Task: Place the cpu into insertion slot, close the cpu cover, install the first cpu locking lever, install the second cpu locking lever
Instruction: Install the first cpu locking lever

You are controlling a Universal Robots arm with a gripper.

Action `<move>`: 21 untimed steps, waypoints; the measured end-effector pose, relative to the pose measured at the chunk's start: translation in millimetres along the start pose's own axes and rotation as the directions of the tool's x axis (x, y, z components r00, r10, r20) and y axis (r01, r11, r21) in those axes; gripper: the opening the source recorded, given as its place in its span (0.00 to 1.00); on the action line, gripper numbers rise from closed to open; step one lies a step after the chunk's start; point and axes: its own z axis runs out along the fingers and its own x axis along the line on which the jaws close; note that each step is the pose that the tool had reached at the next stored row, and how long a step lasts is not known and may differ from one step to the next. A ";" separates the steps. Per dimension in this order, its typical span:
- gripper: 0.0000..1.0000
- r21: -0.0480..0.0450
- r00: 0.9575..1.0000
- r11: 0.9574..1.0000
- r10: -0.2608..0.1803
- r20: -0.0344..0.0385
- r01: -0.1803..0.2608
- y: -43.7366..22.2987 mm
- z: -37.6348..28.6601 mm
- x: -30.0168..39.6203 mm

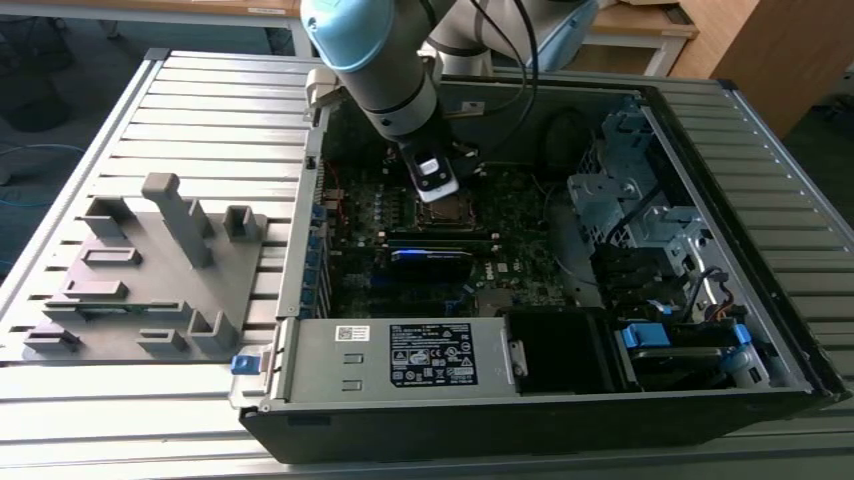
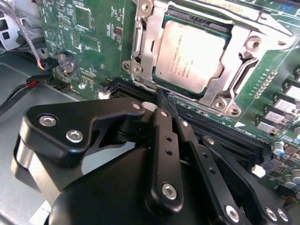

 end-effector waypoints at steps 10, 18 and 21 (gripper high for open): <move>0.10 0.003 1.000 1.000 0.010 0.004 -0.010 0.0 0.6 0.0; 0.10 -0.006 1.000 1.000 0.014 0.002 -0.014 1.0 -1.9 -0.9; 0.10 -0.017 1.000 1.000 0.019 -0.001 -0.019 1.0 -2.0 -0.9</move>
